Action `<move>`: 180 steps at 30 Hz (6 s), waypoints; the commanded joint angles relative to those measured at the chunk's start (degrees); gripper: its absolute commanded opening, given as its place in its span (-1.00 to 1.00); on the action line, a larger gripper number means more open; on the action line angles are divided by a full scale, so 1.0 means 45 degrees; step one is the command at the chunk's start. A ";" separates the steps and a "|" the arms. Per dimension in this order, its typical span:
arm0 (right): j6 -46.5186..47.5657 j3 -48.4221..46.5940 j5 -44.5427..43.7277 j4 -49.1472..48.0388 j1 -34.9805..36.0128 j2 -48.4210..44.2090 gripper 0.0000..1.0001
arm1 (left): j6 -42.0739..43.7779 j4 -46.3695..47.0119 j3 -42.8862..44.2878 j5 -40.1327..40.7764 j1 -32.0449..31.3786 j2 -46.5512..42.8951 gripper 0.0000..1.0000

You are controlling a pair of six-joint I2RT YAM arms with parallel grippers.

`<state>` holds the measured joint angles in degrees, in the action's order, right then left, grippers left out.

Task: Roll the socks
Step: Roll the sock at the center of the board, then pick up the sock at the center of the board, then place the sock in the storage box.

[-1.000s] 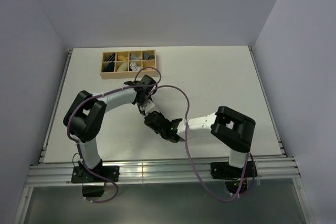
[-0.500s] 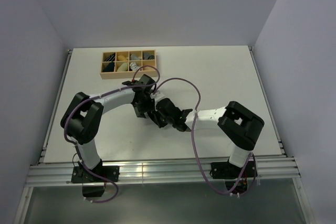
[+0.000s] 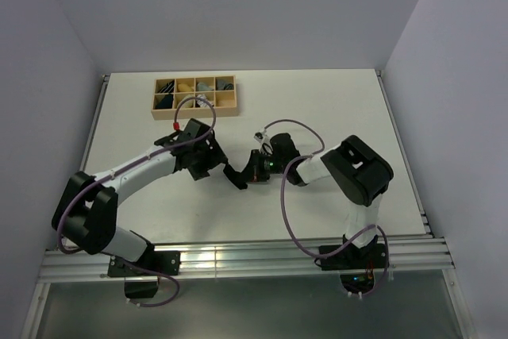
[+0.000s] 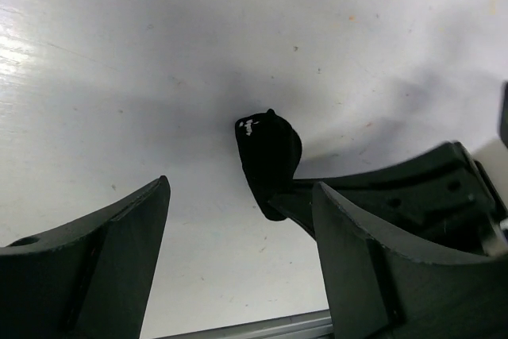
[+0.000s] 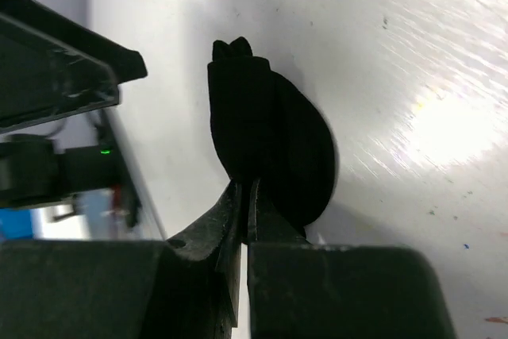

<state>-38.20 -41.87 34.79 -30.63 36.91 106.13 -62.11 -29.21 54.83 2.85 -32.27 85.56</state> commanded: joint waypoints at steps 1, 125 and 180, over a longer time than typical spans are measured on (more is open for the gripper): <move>-0.2036 0.0748 0.1975 -0.1275 -0.0583 0.0946 -1.00 | -0.0261 0.1587 -0.0679 -0.0301 -0.0036 -0.0731 0.54; 0.3762 -0.0404 -1.0523 0.4366 0.5178 -0.1102 -1.00 | -0.1277 0.1062 0.0648 -0.1435 -0.1305 0.3682 0.08; 0.3449 -0.2669 -1.4371 1.2687 0.0881 -1.2530 1.00 | 1.5032 0.5671 1.0648 -0.3406 0.3070 0.8740 -0.99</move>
<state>-22.72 -51.48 -29.47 26.46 41.85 49.12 3.73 -8.51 101.12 -7.88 -18.61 124.09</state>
